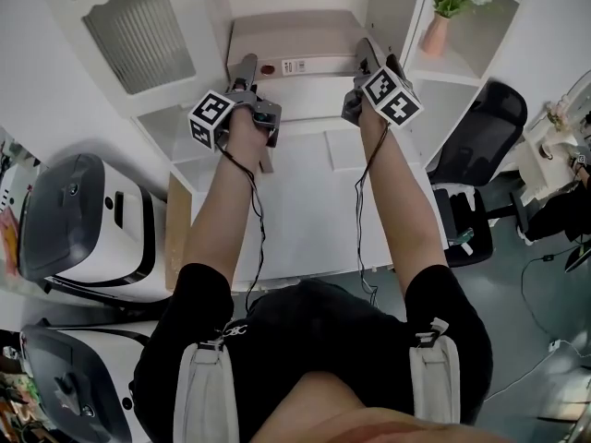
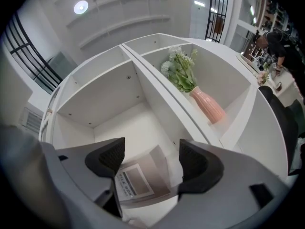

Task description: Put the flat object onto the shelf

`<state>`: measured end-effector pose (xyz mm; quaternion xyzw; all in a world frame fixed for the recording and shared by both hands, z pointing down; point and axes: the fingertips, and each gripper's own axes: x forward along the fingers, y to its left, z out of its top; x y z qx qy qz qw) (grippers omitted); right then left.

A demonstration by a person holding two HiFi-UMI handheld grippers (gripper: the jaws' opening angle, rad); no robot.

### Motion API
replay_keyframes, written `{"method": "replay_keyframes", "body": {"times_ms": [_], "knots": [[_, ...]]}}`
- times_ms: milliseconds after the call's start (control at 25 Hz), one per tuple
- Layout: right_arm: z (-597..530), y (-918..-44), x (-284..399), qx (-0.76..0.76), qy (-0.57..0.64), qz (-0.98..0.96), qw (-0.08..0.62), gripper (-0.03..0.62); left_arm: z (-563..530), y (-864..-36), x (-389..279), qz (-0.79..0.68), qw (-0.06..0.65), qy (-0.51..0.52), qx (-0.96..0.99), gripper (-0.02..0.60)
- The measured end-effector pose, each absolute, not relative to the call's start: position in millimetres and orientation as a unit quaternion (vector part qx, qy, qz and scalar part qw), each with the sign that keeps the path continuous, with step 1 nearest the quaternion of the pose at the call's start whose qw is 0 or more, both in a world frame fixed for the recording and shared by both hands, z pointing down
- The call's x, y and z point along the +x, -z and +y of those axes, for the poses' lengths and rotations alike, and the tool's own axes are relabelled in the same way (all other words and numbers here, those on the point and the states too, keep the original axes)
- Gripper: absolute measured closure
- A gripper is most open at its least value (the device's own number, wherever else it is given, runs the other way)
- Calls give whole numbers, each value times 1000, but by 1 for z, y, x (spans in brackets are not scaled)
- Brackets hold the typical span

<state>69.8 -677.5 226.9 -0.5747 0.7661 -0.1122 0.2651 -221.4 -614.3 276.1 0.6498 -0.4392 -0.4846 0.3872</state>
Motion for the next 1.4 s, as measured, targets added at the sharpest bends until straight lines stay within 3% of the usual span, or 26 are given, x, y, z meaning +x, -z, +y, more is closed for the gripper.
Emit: {"method": "replay_keyframes", "body": {"times_ms": [160,320,480,520,560,640,1000,1400], "knots": [[-656,-216,73,-549,85,782,281,255,-589,-269,-217,-460,325,449,694,160],[-622,-213,63,-547,-10,805,231,267,-560,-256,-207,-514,208,357,751,161],[-588,-225,49,-556,-89,808,175,437,-532,-263,-203,-588,107,251,762,173],[-581,-230,45,-555,-98,809,165,489,-525,-266,-202,-605,81,226,759,325],[-573,-235,40,-553,-105,812,155,535,-517,-269,-202,-623,53,201,754,563],[-558,-247,32,-547,-118,817,137,592,-503,-275,-202,-647,2,156,746,565],[-515,-320,9,-535,-92,834,95,594,-458,-315,-199,-672,-55,79,735,565],[-476,-359,5,-525,-61,843,99,594,-421,-361,-184,-661,-44,37,748,565]]}}
